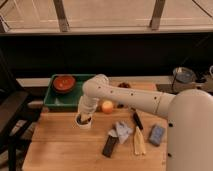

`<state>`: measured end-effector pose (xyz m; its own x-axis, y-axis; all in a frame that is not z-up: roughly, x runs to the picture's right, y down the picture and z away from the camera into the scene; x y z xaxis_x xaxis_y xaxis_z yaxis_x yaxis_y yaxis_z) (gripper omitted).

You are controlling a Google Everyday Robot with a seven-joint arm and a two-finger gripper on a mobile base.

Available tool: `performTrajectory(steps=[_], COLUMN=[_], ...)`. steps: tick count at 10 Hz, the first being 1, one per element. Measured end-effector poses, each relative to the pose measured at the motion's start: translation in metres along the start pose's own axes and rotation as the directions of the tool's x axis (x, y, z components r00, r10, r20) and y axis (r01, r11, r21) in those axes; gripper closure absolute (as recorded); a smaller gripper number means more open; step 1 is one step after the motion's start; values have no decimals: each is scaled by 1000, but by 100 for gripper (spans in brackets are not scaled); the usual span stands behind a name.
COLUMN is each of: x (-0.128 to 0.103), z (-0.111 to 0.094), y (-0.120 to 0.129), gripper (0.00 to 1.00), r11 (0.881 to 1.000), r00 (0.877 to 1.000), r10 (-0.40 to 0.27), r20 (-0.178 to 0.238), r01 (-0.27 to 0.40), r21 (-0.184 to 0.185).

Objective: Stack cups into tray

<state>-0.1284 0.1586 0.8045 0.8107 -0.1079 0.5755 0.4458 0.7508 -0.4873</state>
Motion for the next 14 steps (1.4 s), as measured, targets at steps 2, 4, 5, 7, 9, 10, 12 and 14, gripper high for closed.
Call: performTrajectory(steps=[2, 4, 5, 7, 9, 10, 12, 14], x=[-4, -12, -19, -39, -57, -69, -89, -94], z=[-3, -12, -21, -51, -93, -116, -151, -170], y=[2, 3, 2, -2, -11, -20, -45, -77], gripper=[96, 100, 100, 100, 100, 100, 100, 100], r11=[1000, 1000, 999, 997, 994, 991, 980, 968], r00=[1000, 1000, 1000, 998, 995, 992, 981, 973], r10=[-4, -18, -27, -54, -80, -100, -152, -191], r20=[10, 11, 8, -16, -56, -82, -123, -131], r01=[4, 18, 27, 55, 84, 107, 165, 209], r21=[7, 22, 31, 51, 74, 86, 107, 140])
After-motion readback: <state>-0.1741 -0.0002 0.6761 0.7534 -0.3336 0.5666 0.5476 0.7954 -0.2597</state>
